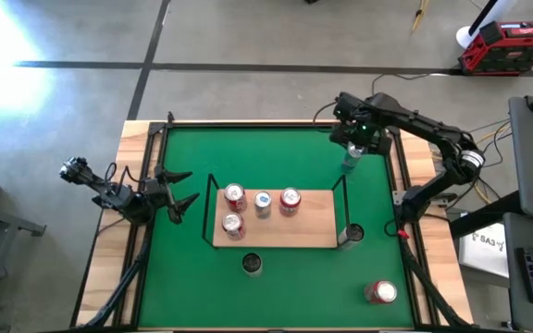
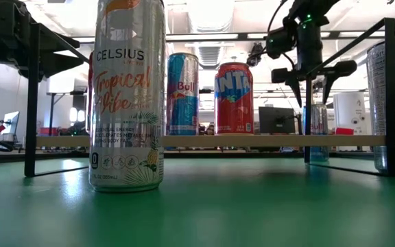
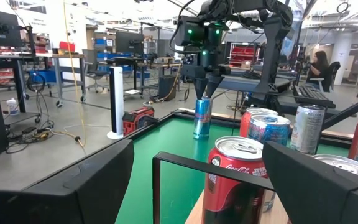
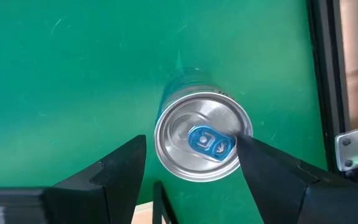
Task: Place canned beverage on shelf
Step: Put the blue soda can on the shelf
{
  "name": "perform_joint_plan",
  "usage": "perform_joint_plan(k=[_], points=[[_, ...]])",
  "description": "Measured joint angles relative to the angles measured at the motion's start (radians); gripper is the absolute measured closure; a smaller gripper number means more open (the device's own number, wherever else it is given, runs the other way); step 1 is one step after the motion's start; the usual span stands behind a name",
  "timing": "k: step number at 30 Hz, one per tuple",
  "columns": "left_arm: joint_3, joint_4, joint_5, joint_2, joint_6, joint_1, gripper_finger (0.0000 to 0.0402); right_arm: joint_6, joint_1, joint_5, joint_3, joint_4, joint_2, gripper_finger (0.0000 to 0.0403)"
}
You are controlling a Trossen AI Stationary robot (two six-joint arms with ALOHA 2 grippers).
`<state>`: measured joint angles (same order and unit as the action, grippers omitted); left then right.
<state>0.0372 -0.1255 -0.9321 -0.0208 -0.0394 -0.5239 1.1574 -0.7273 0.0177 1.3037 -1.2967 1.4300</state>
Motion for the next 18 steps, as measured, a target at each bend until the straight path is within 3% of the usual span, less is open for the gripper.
perform_joint_plan(k=[10,18], points=[[0.000,0.000,0.000,0.000,0.000,0.000,0.0061,0.015,0.000,0.007,0.053,-0.022,-0.002,0.0157],[0.000,0.000,0.000,0.000,0.000,0.000,0.0061,-0.003,0.002,0.008,0.066,-0.045,-0.003,0.0132]])
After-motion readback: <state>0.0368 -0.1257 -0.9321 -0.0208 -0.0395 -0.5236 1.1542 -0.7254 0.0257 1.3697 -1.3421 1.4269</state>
